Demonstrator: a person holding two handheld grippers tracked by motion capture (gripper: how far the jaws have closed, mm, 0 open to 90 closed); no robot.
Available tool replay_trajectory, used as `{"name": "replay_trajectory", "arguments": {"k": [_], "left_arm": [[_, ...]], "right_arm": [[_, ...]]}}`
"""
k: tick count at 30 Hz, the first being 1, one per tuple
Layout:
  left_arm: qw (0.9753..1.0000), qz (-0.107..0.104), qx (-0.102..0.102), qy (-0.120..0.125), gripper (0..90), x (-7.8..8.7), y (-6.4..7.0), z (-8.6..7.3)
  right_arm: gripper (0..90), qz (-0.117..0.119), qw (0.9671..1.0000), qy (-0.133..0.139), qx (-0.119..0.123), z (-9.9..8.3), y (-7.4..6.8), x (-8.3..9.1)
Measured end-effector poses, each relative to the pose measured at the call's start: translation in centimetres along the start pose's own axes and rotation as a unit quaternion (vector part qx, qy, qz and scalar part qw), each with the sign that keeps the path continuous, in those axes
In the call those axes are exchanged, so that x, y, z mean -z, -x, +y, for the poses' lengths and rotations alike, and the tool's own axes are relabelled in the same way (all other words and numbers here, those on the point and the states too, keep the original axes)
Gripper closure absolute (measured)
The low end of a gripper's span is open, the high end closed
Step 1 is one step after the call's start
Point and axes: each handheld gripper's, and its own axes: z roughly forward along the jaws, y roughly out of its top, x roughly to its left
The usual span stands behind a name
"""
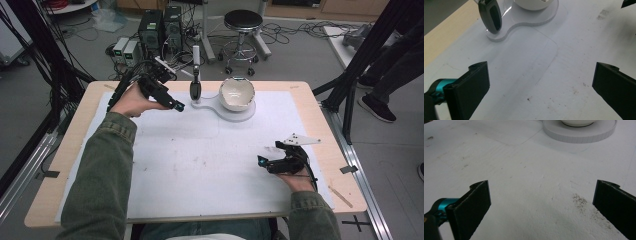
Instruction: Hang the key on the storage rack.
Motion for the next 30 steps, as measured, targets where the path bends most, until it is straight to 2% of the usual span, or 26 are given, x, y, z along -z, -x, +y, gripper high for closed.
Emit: {"name": "replay_trajectory", "arguments": {"k": [3, 7, 16, 27, 30], "left_arm": [[0.9999, -0.001, 0.009, 0.008, 1.7, -0.2, -0.1, -1.4], [0.9997, 0.007, 0.021, 0.013, 1.7, -0.3, -0.4, -2.9], [0.9995, 0.014, 0.023, 0.015, 1.7, -0.2, -0.5, -5.1], [0.9982, 0.026, 0.039, 0.037, 1.7, 1.0, -0.8, -7.8], [0.9979, 0.03, 0.037, 0.044, 1.7, 1.3, -0.7, -8.6]], "right_arm": [[0.4, -0.001, 1.0, -0.001, 0.001, 0.0, 0.0, 0.0], [0.5, -0.001, 1.0, -0.002, 0.001, 0.0, -0.1, 0.0], [0.4, 0.001, 1.0, -0.003, 0.002, 0.0, -0.1, 0.0], [0.4, 0.0, 1.0, -0.002, 0.0, 0.0, -0.1, 0.0], [0.4, 0.0, 1.0, -0.004, 0.002, 0.0, -0.1, 0.0]]}}
